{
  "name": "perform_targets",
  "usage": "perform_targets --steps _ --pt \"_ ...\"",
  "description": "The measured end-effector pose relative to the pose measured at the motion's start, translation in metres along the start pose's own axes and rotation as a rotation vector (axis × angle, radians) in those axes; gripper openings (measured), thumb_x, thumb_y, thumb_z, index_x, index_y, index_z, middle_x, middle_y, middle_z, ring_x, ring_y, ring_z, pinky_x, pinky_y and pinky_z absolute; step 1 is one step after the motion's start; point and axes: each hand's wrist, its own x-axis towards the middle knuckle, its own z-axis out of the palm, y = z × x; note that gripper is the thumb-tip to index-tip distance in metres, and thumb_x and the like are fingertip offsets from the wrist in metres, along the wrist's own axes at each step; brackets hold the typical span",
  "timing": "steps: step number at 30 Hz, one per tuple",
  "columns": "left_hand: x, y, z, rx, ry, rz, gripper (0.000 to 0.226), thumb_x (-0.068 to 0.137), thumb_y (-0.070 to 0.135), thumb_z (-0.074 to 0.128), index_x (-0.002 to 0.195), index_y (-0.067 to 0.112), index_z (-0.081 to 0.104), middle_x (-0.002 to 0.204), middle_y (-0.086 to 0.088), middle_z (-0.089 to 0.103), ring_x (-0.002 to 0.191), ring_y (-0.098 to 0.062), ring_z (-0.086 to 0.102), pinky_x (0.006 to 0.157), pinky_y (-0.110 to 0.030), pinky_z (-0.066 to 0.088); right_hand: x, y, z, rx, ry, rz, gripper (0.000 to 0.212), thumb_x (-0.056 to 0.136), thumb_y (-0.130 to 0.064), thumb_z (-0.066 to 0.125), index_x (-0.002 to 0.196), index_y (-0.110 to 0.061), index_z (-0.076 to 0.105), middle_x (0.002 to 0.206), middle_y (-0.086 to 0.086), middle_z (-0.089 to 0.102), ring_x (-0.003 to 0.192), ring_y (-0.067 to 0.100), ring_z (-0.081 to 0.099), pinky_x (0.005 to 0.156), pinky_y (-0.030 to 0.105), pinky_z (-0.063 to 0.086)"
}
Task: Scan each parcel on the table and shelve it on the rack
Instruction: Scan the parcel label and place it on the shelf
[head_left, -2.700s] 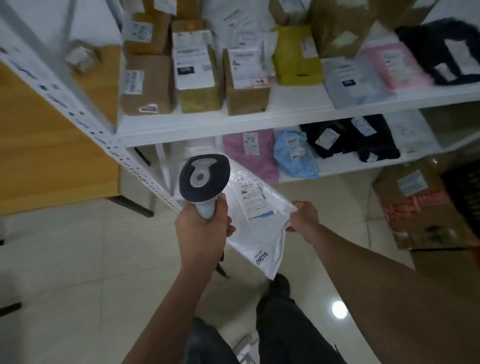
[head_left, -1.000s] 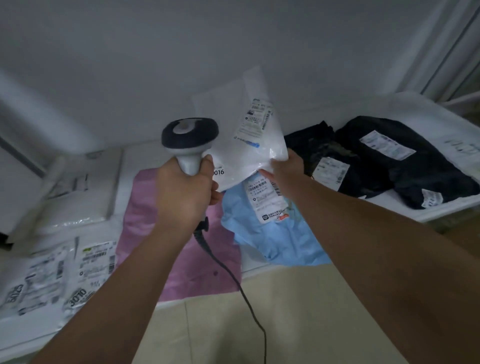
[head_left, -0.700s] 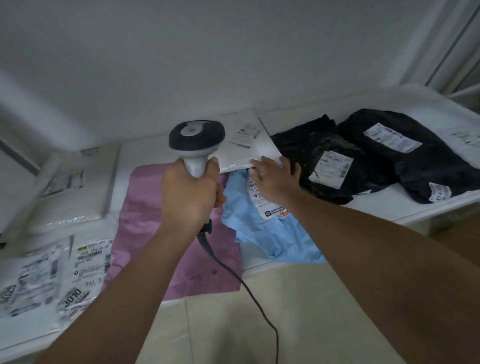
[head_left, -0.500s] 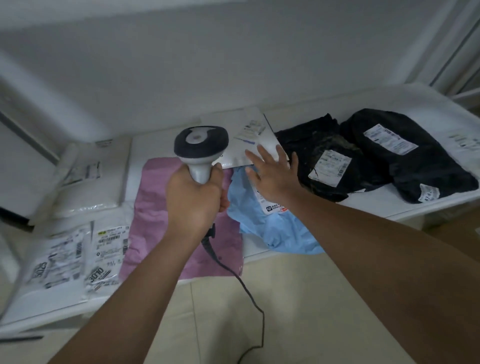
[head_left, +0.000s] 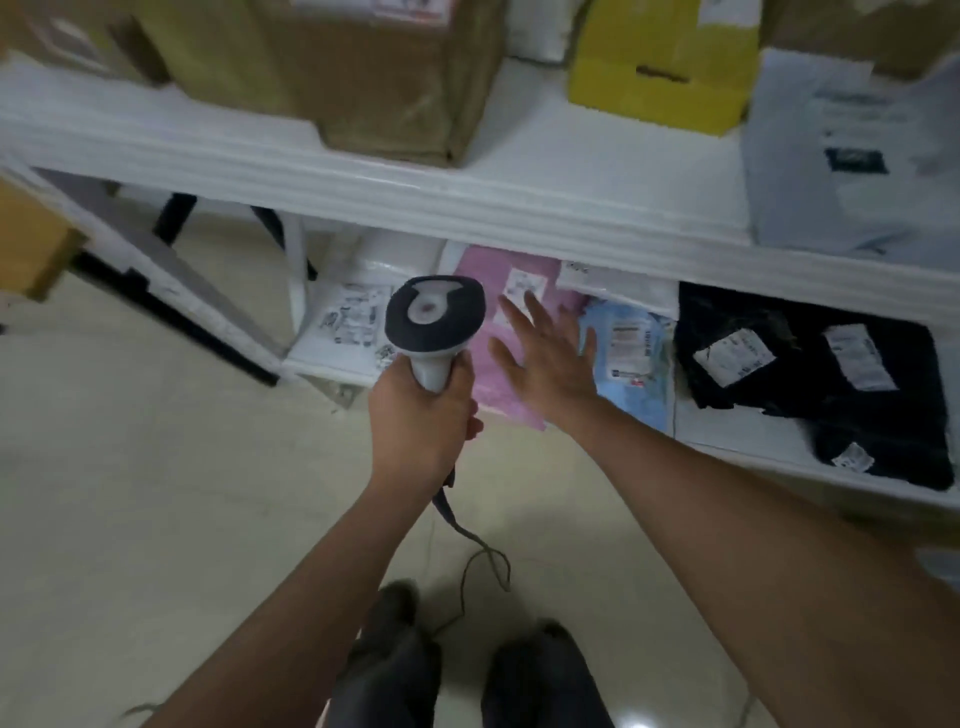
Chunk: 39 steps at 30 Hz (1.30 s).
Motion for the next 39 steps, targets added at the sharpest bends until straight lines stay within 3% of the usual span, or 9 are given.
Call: perform_targets --steps 8,12,17,22,27,33,39 --pt "-0.029 0.041 -0.145 -0.082 0.278 -0.075 0.02 0.096 0.022 0.059 0.083 0.007 0.061 0.065 -0.011 0.067 0.049 -0.018 0.067 0.054 -0.03 0.058 -0.047 -0.176 -0.013 -0.021 -0.192 -0.264 0.055 0.1 -0.057 0.022 0.153 -0.044 0.01 0.163 -0.011 0.004 0.149 0.028 0.003 0.118 0.058 0.001" --pt "-0.026 0.064 -0.243 -0.105 0.423 -0.078 0.023 0.095 0.024 0.059 0.088 0.003 0.063 0.064 -0.009 0.067 0.05 -0.018 0.068 0.055 -0.033 0.059 -0.06 -0.278 -0.017 -0.004 -0.261 -0.376 0.054 0.101 -0.056 0.02 0.152 -0.044 0.009 0.163 -0.009 0.007 0.149 0.029 0.004 0.118 0.057 0.001" --pt "0.0 0.096 -0.364 -0.116 0.538 -0.001 0.03 0.095 0.025 0.058 0.073 0.005 0.063 0.058 -0.008 0.067 0.052 -0.02 0.068 0.053 -0.03 0.055 -0.056 -0.402 -0.029 -0.009 -0.284 -0.478 0.054 0.101 -0.056 0.018 0.152 -0.044 0.008 0.163 -0.009 0.006 0.147 0.027 0.007 0.118 0.056 0.003" --pt "0.045 0.125 -0.477 -0.171 0.545 0.04 0.029 0.095 0.025 0.06 0.081 0.0 0.062 0.061 -0.009 0.067 0.05 -0.014 0.067 0.047 -0.019 0.05 -0.02 -0.52 -0.029 0.041 -0.241 -0.48 0.056 0.099 -0.06 0.022 0.152 -0.043 0.014 0.162 -0.004 0.015 0.146 0.03 0.017 0.115 0.055 0.019" --pt "0.095 0.141 -0.559 -0.179 0.536 0.038 0.027 0.095 0.022 0.06 0.085 -0.002 0.061 0.068 -0.015 0.067 0.051 -0.015 0.066 0.045 -0.013 0.046 0.028 -0.619 -0.033 0.043 -0.208 -0.444 0.061 0.096 -0.065 0.016 0.152 -0.041 0.014 0.161 -0.001 0.02 0.145 0.03 0.021 0.114 0.056 0.022" --pt "0.153 0.128 -0.608 -0.219 0.527 -0.065 0.031 0.096 0.023 0.06 0.084 -0.005 0.06 0.072 -0.023 0.066 0.051 -0.016 0.066 0.044 -0.015 0.047 0.084 -0.693 -0.038 0.014 -0.22 -0.394 0.054 0.101 -0.054 0.028 0.152 -0.039 0.019 0.162 -0.005 0.017 0.144 0.032 0.019 0.114 0.054 0.023" --pt "0.233 0.125 -0.645 -0.2 0.515 -0.133 0.028 0.095 0.022 0.062 0.083 -0.003 0.061 0.07 -0.02 0.066 0.052 -0.017 0.066 0.049 -0.021 0.05 0.17 -0.762 -0.018 -0.026 -0.261 -0.448 0.055 0.101 -0.055 0.026 0.153 -0.039 0.016 0.162 -0.004 0.015 0.144 0.033 0.018 0.113 0.055 0.023"
